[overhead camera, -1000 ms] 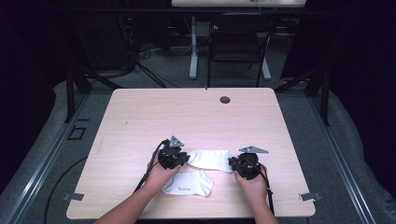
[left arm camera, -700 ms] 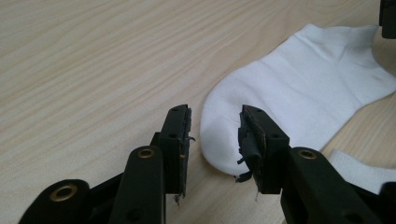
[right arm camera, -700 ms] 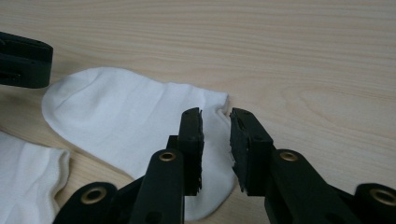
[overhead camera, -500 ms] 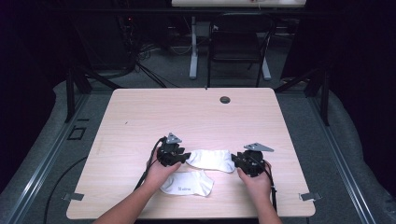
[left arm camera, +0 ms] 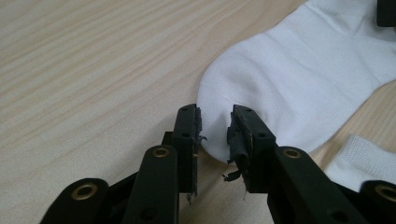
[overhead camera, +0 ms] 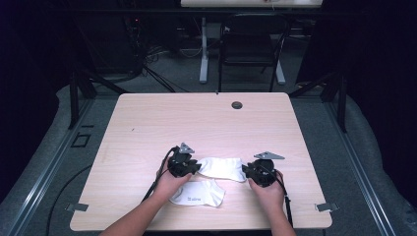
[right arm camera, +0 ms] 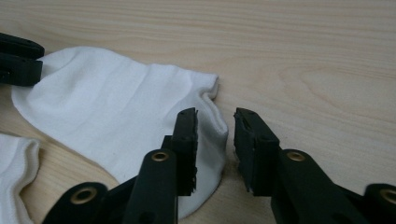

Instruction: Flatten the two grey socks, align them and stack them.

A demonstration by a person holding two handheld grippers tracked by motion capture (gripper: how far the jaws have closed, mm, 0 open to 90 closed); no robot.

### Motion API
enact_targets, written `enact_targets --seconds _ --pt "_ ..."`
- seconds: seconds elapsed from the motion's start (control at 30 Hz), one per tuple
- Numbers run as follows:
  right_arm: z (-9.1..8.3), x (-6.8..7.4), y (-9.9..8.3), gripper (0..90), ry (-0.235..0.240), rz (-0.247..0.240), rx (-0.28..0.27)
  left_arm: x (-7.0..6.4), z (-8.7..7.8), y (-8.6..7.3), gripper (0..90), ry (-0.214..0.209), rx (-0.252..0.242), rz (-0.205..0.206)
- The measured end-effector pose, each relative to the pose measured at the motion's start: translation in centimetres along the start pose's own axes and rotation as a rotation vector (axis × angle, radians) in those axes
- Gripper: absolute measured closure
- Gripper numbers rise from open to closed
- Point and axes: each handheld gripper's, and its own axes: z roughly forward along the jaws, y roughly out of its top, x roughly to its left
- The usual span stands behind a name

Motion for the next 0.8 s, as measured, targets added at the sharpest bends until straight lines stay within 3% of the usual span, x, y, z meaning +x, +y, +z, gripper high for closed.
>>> enact_targets --seconds 0.07,0.23,0.8 --pt "-0.05 -0.04 0.00 77.8 0.003 0.005 0.006 0.03 -0.04 0.03 78.5 -0.006 0.010 0.007" --pt "-0.19 -0.06 0.04 84.5 0.017 0.019 0.009 -0.09 -0.01 0.01 84.2 -0.009 0.011 0.015" --pt "-0.87 0.43 0.35 86.2 0.037 0.008 -0.007 0.17 -0.77 0.33 87.8 -0.033 -0.030 -0.018"
